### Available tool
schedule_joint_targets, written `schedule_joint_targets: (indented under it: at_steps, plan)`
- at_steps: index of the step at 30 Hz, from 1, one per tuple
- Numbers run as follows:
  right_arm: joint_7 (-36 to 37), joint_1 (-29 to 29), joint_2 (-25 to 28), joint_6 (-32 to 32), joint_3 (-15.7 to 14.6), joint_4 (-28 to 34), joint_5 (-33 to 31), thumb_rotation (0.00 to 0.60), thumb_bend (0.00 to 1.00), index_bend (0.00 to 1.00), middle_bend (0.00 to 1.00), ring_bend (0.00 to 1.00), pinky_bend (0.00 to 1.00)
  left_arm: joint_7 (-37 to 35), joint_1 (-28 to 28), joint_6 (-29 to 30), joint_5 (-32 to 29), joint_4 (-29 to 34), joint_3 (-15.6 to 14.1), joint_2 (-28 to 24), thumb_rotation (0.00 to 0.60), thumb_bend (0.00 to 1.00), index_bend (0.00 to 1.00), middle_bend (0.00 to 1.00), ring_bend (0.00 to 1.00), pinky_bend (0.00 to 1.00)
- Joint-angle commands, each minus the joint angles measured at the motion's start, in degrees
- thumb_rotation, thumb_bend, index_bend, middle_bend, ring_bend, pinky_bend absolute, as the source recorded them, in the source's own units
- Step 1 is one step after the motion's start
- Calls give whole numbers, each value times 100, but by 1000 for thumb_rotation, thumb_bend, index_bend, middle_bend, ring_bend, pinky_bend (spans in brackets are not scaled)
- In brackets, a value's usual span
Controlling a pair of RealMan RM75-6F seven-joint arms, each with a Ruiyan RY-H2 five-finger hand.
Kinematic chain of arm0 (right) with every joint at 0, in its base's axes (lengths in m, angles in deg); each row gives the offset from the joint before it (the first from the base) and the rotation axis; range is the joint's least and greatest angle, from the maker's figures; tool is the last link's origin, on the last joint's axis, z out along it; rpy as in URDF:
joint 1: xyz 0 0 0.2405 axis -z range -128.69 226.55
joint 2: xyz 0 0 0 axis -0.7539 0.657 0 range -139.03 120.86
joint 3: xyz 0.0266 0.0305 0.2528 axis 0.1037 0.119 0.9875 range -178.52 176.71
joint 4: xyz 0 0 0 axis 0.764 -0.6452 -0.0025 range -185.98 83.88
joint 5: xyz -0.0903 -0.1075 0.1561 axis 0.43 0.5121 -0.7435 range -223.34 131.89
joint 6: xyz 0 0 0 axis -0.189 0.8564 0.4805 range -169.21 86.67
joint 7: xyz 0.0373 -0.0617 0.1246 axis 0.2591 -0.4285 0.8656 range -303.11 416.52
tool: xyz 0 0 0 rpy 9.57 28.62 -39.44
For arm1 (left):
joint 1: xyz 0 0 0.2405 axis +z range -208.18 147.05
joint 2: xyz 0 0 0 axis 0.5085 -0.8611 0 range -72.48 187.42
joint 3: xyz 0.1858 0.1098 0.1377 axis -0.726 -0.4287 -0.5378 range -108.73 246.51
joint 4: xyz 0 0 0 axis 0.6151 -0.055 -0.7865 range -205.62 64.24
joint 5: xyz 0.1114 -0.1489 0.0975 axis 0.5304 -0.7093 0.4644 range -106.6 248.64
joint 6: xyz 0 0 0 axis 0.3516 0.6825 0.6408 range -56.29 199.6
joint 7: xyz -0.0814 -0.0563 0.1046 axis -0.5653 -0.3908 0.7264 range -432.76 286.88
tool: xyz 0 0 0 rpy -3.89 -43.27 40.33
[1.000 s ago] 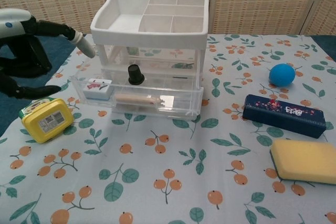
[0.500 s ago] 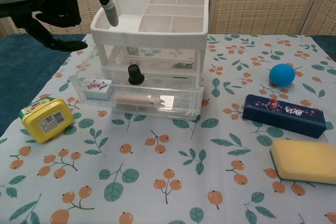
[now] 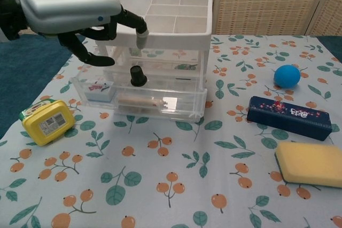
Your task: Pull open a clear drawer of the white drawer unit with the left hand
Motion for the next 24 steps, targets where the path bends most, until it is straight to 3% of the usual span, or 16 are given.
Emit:
schedule_joint_targets:
  at_steps: [1,24]
  plan:
    - [9,6,-11,-6,-6,-12,-13,600,213,0,36,0,7,-5,-121,-16,114,-172,-86,114,600,260,387,987,1000,1000]
    - [70,48,-51,-28,-14,-85,-112,600,213,0,36,0,7,98,-602,-159,29,-943,-243,681,600,260,388,987,1000,1000]
